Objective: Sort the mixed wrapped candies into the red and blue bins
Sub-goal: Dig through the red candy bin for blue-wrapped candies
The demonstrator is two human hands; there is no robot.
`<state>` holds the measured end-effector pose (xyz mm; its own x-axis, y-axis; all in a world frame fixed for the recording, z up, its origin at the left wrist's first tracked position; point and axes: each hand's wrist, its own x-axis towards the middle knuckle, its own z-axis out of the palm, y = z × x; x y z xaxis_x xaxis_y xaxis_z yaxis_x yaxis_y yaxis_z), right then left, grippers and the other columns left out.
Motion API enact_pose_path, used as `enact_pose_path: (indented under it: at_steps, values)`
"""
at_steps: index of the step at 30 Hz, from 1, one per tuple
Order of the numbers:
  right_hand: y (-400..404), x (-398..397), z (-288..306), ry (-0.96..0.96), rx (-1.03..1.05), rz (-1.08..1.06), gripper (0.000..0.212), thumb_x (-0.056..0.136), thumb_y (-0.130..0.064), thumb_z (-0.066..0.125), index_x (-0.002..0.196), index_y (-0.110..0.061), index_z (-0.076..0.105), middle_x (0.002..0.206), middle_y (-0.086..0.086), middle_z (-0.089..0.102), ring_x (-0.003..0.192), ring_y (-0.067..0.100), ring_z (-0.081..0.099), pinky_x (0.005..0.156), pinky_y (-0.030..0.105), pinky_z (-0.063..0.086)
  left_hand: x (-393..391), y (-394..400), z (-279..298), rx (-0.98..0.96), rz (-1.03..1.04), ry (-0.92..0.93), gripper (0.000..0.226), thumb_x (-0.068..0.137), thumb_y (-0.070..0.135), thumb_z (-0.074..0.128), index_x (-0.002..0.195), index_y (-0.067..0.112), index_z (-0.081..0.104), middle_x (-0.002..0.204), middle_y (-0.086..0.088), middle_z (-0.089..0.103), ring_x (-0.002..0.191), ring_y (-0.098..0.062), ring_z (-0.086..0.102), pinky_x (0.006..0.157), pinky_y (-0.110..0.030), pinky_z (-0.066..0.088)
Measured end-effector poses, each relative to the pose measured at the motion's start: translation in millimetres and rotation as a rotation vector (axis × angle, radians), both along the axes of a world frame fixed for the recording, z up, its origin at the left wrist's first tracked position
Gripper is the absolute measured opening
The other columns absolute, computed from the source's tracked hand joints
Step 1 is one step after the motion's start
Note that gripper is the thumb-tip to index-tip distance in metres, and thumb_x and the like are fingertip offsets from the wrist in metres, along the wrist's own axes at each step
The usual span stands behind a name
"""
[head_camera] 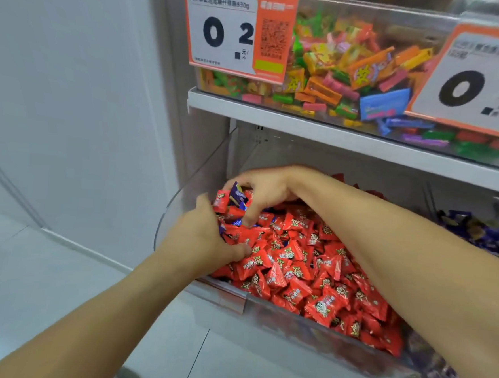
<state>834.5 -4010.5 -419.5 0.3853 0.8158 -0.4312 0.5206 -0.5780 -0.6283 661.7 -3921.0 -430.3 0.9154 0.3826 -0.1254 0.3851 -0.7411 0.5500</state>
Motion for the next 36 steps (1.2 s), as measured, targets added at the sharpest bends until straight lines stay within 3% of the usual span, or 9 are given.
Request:
enact_pose_path:
  at_steps: [6,10,13,17,20,25,28,32,36]
  values:
    - [-55.3,-25.6,32.2,-0.18,0.068,-0.019,0.042,0.077,-0.008,0.082,0.114,-0.02,0.066,0.105,-0.001,0.071,0.089,0.005,0.063,0.085,0.03,0.054,7.7,2.8,4.5,-0.212,-0.145,-0.157,0.095,0.055,0.051,0.091,0.137,0.036,0.046,0.122,0.011,0.061,0.105,-0.007,0.062,0.087,-0.023,0.046]
    - [-103.6,-60.5,33.8,-0.43,0.172,-0.134,0.04,0.083,-0.026,0.076,0.122,-0.024,0.068,0.124,-0.006,0.063,0.115,0.009,0.058,0.105,0.034,0.043,9.0,-10.9,12.9,-0.215,-0.393,-0.249,0.063,0.068,0.051,0.084,0.122,0.042,0.053,0.111,0.022,0.057,0.102,0.01,0.056,0.088,-0.006,0.039]
    - [-137.7,-93.1,19.2,-0.498,0.195,-0.231,0.049,0.087,-0.038,0.073,0.133,-0.027,0.06,0.141,-0.005,0.048,0.131,0.009,0.045,0.115,0.03,0.032,10.0,-23.6,11.6,-0.09,-0.514,-0.285,0.062,0.076,0.048,0.079,0.131,0.036,0.055,0.117,0.011,0.055,0.108,0.0,0.052,0.098,-0.017,0.038]
    - [-163.4,-127.9,-12.3,-0.635,0.152,-0.375,0.072,0.086,-0.076,0.039,0.147,-0.039,0.04,0.16,-0.009,0.024,0.151,0.018,0.017,0.122,0.044,0.022,11.3,-36.4,9.0,-0.056,-0.594,-0.328,0.045,0.085,0.033,0.073,0.128,0.033,0.062,0.13,0.006,0.049,0.121,-0.004,0.048,0.107,-0.014,0.03]
    - [-167.1,-139.7,-17.4,-0.692,0.134,-0.38,0.079,0.086,-0.082,0.014,0.15,-0.04,0.036,0.162,-0.015,0.02,0.154,0.018,0.005,0.123,0.049,0.014,7.2,-39.7,11.1,-0.054,-0.648,-0.345,0.043,0.085,0.033,0.074,0.126,0.033,0.065,0.132,0.01,0.047,0.123,-0.001,0.046,0.103,-0.005,0.027]
    - [-169.7,-147.2,-6.4,-0.745,0.337,-0.44,0.035,0.099,-0.045,0.051,0.13,-0.032,0.06,0.136,-0.017,0.048,0.128,0.005,0.045,0.111,0.035,0.037,1.1,-33.1,13.6,-0.041,-0.69,-0.342,0.036,0.079,0.047,0.077,0.113,0.037,0.071,0.13,0.015,0.049,0.12,0.003,0.048,0.103,-0.013,0.036]
    - [-174.1,-145.6,-1.9,-0.727,0.37,-0.534,0.043,0.092,-0.047,0.062,0.132,-0.034,0.056,0.133,-0.02,0.043,0.123,-0.001,0.046,0.103,0.023,0.039,2.9,-33.1,11.4,0.006,-0.678,-0.345,0.036,0.081,0.051,0.074,0.113,0.036,0.071,0.128,0.015,0.051,0.118,0.0,0.05,0.103,-0.024,0.041]
    - [-171.9,-143.2,-1.7,-0.755,0.33,-0.56,0.057,0.084,-0.06,0.064,0.135,-0.037,0.051,0.121,-0.019,0.05,0.114,0.004,0.047,0.102,0.03,0.041,7.3,-34.9,11.9,0.086,-0.602,-0.391,0.029,0.087,0.046,0.059,0.112,0.035,0.069,0.109,0.011,0.062,0.107,-0.01,0.054,0.097,-0.038,0.044]
    - [-164.8,-140.8,-4.7,-0.774,0.236,-0.55,0.057,0.082,-0.059,0.068,0.133,-0.038,0.054,0.113,-0.016,0.047,0.105,0.007,0.037,0.097,0.027,0.034,12.1,-38.0,10.7,0.208,-0.567,-0.35,0.038,0.083,0.048,0.07,0.117,0.032,0.065,0.117,0.007,0.059,0.112,-0.016,0.049,0.097,-0.041,0.043]
